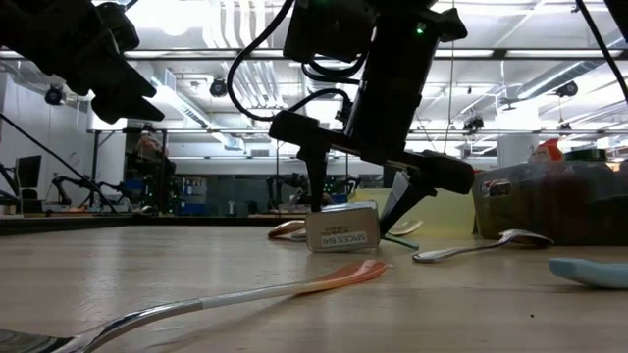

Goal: Pick & Place Food Item
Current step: Put the black seasoning can into the black bin

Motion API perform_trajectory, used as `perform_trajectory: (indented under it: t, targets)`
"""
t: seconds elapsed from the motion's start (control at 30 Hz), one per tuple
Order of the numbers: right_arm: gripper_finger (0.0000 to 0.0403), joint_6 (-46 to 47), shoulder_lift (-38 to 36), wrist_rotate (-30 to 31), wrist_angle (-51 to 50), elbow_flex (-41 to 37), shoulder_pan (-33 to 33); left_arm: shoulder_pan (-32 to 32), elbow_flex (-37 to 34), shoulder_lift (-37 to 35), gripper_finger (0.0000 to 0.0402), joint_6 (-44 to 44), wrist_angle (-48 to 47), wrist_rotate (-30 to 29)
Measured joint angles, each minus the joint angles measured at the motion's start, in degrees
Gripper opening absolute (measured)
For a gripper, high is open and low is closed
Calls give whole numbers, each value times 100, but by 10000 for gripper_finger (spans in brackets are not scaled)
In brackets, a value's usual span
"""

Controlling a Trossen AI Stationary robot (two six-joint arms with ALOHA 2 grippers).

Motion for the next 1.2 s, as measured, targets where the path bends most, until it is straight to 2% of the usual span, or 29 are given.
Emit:
perform_trajectory:
  t: [0.63,0.93,1.2]
  targets:
    - [302,-68,0,244,-446,359,92,-2,0,-2,290,-1,0,0]
    - [302,-172,0,903,-639,413,333,0,0,-1,290,0,2,2]
    - [302,-304,0,1618,-1420,839,574,0,0,-2,290,0,0,1]
